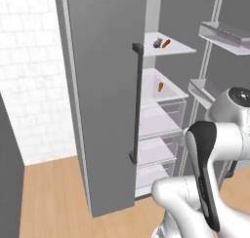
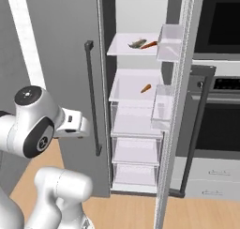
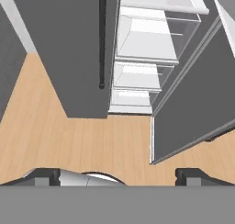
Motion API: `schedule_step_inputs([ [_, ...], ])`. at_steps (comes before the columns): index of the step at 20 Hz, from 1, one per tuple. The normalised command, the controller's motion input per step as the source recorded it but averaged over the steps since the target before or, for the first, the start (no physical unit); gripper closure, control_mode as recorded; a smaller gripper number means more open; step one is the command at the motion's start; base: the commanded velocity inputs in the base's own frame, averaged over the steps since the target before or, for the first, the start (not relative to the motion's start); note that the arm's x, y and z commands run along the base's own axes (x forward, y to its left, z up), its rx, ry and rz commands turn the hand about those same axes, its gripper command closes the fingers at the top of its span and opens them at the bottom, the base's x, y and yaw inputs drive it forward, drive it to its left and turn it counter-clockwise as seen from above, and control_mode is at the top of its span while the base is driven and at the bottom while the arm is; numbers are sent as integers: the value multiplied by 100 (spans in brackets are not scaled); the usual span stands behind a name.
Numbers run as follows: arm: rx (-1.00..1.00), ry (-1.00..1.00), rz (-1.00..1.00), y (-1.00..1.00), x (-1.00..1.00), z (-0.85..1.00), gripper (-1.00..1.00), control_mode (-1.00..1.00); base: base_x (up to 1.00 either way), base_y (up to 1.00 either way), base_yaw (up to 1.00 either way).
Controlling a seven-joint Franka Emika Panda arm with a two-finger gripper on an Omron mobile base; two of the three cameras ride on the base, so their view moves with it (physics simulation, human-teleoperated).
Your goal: Place one carrot and one fish in each tupperware on the nearby counter, to pack two identical lunches.
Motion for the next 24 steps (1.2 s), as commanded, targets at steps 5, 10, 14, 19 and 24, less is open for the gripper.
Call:
schedule_step_inputs([
  [5,0,0,0,0,0,0,-100,100,40,-11,-4],
  [10,0,0,0,0,0,0,-100,100,30,-41,0],
  [14,0,0,0,0,0,0,-100,100,17,-44,0],
  [19,0,0,0,0,0,0,-100,100,46,-8,0],
  [24,0,0,0,0,0,0,-100,100,74,-1,0],
])
